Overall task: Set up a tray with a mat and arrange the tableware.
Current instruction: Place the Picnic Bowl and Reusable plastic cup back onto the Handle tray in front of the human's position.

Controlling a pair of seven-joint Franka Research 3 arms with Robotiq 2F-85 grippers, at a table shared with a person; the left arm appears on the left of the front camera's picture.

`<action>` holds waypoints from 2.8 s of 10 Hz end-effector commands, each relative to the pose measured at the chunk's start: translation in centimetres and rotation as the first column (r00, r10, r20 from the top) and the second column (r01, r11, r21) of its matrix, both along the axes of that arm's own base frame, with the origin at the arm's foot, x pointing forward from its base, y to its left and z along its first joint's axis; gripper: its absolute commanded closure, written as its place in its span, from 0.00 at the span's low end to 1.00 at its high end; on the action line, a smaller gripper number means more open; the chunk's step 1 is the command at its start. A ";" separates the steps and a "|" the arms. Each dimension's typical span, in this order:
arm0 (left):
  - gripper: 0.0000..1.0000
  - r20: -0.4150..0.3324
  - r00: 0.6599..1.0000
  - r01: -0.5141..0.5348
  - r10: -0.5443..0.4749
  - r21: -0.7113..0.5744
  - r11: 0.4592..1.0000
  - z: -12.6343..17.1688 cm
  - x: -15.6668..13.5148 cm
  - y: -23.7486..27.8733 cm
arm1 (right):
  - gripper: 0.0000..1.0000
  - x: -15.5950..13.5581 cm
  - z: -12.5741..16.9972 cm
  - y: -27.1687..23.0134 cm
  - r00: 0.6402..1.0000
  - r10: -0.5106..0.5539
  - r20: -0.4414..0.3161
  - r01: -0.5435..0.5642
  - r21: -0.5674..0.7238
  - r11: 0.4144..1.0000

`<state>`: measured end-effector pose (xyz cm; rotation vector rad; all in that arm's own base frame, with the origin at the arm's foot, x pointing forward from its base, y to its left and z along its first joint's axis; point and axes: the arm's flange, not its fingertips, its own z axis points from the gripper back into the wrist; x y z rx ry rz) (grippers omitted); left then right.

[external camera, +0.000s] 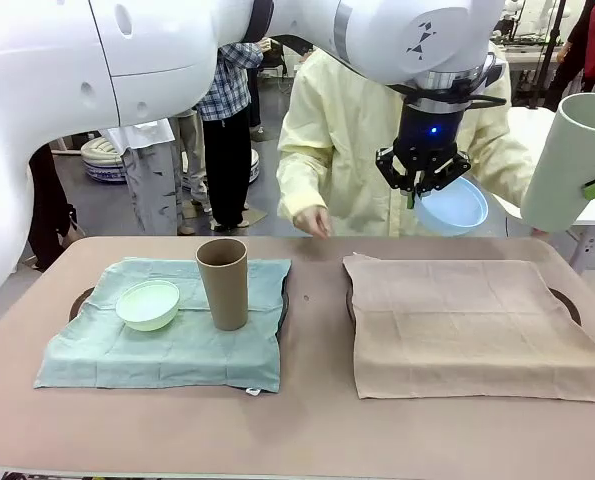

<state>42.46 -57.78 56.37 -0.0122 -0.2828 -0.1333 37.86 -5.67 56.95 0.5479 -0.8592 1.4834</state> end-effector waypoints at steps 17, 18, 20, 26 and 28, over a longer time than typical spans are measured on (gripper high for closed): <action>0.95 -0.265 0.959 -0.148 0.102 -0.159 0.976 -17.6 0.6 4.9 | 0.16 6.8 -20.4 -2.4 0.990 0.109 -0.084 -0.104 0.064 0.993; 0.95 -0.259 0.959 -0.156 0.111 -0.157 0.975 -17.9 0.8 5.1 | 0.16 7.6 -21.1 -2.2 0.991 0.093 -0.101 -0.087 0.061 0.994; 0.95 -0.235 0.964 -0.161 0.122 -0.152 0.975 -18.3 1.8 5.4 | 0.16 9.4 -22.7 -1.6 0.987 0.064 -0.146 -0.054 0.075 0.996; 0.95 -0.239 0.964 -0.158 0.119 -0.152 0.976 -18.4 3.2 5.2 | 0.16 10.5 -24.5 -1.8 0.982 0.050 -0.180 -0.035 0.082 0.996; 0.95 -0.226 0.968 -0.156 0.112 -0.185 0.970 -19.4 3.7 4.9 | 0.16 10.5 -24.5 -1.8 0.982 0.050 -0.180 -0.035 0.082 0.996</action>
